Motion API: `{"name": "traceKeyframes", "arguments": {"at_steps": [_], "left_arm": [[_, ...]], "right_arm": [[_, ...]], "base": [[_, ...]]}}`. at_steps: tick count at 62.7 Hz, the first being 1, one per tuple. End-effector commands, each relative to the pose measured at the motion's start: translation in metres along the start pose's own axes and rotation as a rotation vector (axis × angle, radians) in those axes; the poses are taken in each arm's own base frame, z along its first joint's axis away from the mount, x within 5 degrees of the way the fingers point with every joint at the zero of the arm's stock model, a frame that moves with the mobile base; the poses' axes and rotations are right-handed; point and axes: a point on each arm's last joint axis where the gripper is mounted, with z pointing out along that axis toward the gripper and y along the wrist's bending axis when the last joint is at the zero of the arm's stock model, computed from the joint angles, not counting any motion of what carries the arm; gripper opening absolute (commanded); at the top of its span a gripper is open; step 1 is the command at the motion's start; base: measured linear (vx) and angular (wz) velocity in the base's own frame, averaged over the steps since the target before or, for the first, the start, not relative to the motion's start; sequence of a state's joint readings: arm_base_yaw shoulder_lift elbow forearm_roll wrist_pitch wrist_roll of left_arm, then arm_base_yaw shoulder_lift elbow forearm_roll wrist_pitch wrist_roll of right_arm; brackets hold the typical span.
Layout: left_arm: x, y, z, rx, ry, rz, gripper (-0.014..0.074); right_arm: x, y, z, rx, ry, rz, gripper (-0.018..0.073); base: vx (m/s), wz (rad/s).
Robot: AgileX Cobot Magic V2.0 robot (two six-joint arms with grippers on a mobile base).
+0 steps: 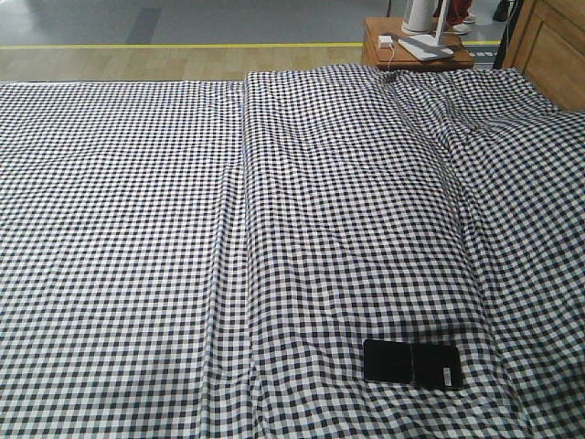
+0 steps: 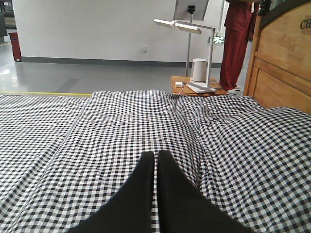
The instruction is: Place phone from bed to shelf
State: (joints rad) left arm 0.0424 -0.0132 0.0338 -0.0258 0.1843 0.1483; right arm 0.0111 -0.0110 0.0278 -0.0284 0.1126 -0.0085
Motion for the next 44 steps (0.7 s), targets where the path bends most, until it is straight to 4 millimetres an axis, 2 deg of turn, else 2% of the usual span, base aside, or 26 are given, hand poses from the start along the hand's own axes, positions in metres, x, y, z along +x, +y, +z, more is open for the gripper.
{"name": "traceKeyframes", "arguments": {"at_steps": [1, 44], "left_arm": [[-0.0142, 0.0016, -0.003, -0.01, -0.107, -0.014, 0.0001], [-0.0142, 0.0016, -0.003, -0.01, -0.107, -0.014, 0.0001]], "right_arm": [[-0.006, -0.0002, -0.001, 0.005, -0.08, -0.005, -0.0006], [-0.006, -0.0002, -0.001, 0.005, -0.08, -0.005, -0.0006]], "base": [[0.0, 0.0], [0.0, 0.0]]}}
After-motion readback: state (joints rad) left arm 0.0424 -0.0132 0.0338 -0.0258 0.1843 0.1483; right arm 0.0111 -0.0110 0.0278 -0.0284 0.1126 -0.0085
